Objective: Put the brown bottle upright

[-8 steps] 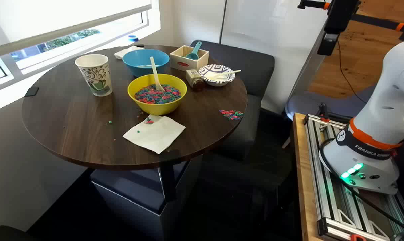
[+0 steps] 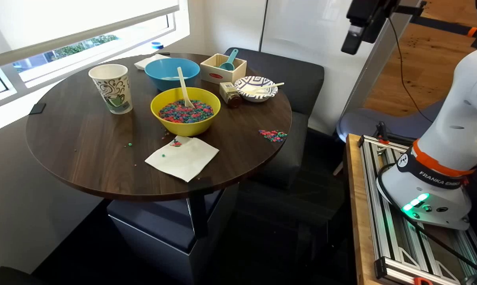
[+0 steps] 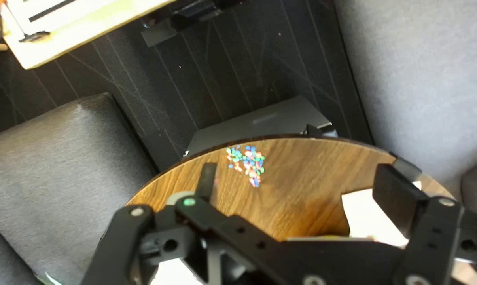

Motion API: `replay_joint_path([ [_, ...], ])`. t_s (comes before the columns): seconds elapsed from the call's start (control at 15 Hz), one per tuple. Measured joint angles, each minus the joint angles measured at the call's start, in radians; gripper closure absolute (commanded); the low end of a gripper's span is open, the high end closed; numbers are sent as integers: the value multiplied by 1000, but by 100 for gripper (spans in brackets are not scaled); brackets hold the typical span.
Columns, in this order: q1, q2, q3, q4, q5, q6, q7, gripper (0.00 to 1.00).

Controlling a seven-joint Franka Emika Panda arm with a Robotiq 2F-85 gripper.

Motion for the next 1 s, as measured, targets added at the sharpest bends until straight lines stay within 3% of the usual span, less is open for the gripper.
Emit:
replay_joint_path([
  [0.53,-154,70,-1,-95,-54,406,232,0],
  [0.73,-205,95,-1,-107,-97,423,299,0],
  [1.0,-196,101,-10,-109,-100,441,310,0],
])
